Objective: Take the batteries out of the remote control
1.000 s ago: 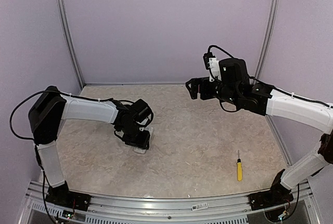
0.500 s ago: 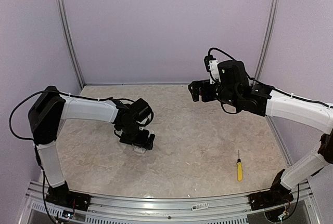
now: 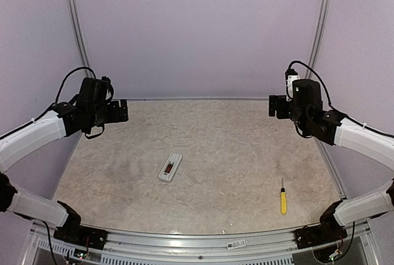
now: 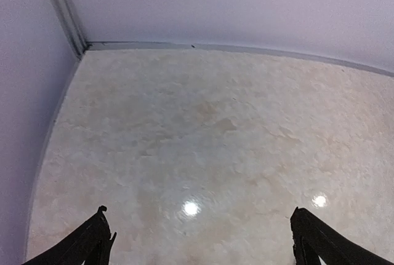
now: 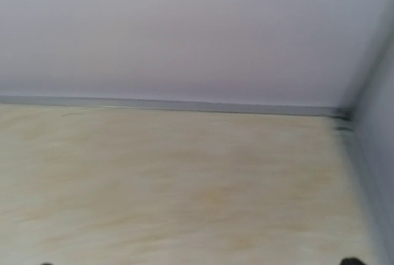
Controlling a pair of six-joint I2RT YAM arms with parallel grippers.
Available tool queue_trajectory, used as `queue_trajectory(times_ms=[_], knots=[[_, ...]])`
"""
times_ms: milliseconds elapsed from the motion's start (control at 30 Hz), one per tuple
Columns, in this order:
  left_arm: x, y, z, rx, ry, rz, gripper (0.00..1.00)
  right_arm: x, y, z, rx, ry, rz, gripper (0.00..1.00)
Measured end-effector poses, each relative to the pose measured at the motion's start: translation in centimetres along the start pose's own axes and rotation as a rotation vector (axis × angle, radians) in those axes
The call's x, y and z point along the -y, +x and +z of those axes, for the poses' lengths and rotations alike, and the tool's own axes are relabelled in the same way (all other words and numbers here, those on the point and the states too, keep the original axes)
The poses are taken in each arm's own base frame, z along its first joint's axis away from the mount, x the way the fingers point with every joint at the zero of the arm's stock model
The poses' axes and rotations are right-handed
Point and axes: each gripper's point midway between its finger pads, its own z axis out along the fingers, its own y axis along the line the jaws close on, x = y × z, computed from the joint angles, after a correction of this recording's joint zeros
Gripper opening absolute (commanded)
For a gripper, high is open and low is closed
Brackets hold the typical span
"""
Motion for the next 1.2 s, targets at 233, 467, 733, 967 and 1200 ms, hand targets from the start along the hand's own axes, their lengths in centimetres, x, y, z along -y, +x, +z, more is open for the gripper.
queue_trajectory(times_ms=[233,467,733,967,1200], knots=[[-12.1,1.5,1.0,0.223,-0.430,0.070,0.95,7.0,6.5,1.8,-0.003,0.197,-0.093,1.00],[-19.6,4.2,3.0,0.250,-0.648,0.089,0.93,12.7,14.1,3.8,-0.127,0.301,-0.133,1.00],[-21.8,6.1,3.8,0.344,-0.602,0.050,0.92,14.6,17.8,5.6,-0.126,0.241,-0.068,1.00],[-21.7,6.3,2.9,0.458,-0.503,0.021,0.95,13.5,16.3,5.6,0.051,0.100,-0.036,1.00],[-21.4,5.9,2.9,0.509,-0.442,0.018,0.99,12.2,18.3,5.9,0.070,0.021,-0.038,1.00]])
